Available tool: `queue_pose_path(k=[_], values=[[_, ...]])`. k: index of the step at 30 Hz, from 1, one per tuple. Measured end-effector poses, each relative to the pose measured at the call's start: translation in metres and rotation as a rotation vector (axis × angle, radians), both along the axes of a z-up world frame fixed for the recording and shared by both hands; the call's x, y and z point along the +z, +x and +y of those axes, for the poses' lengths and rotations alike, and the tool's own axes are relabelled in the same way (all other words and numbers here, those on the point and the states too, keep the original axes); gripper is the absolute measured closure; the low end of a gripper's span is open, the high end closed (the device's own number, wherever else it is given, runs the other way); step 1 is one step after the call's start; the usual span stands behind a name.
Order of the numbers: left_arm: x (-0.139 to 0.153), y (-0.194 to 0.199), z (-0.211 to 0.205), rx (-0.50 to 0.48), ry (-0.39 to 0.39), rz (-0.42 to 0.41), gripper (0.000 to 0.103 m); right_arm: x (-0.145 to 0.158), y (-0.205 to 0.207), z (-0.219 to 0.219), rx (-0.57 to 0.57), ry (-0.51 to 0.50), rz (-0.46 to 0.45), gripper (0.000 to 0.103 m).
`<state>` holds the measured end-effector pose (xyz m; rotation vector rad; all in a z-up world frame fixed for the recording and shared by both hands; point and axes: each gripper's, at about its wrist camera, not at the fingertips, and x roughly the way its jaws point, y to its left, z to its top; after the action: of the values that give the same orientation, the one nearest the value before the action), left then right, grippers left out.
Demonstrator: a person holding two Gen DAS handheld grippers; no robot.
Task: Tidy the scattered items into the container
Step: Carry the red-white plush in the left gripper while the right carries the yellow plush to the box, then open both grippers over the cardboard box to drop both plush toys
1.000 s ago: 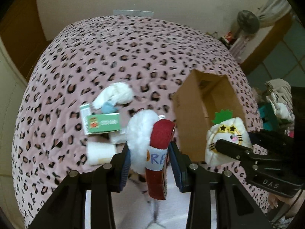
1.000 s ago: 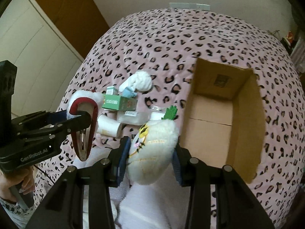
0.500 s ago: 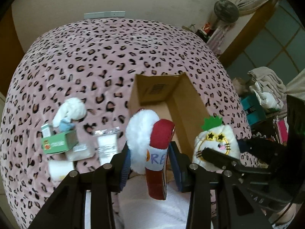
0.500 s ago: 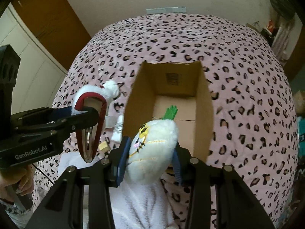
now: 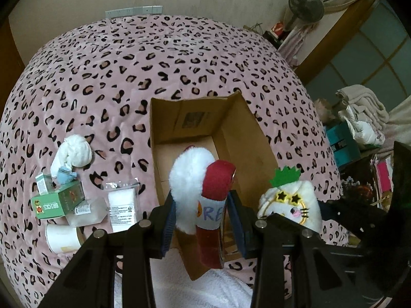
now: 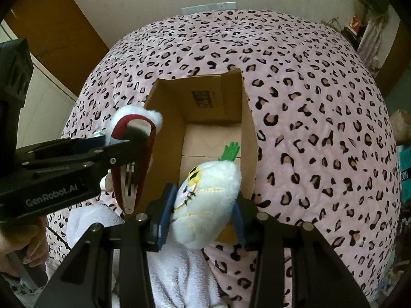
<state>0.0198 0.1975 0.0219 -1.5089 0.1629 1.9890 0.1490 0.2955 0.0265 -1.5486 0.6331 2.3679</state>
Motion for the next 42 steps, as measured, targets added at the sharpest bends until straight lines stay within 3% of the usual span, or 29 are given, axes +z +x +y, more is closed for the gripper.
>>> queue_pose_path(k=[42], values=[[-0.030,0.006,0.018,-0.034,-0.058,-0.024,0.064,-0.027,-0.007,0.003,0.014,-0.033,-0.057,0.060]])
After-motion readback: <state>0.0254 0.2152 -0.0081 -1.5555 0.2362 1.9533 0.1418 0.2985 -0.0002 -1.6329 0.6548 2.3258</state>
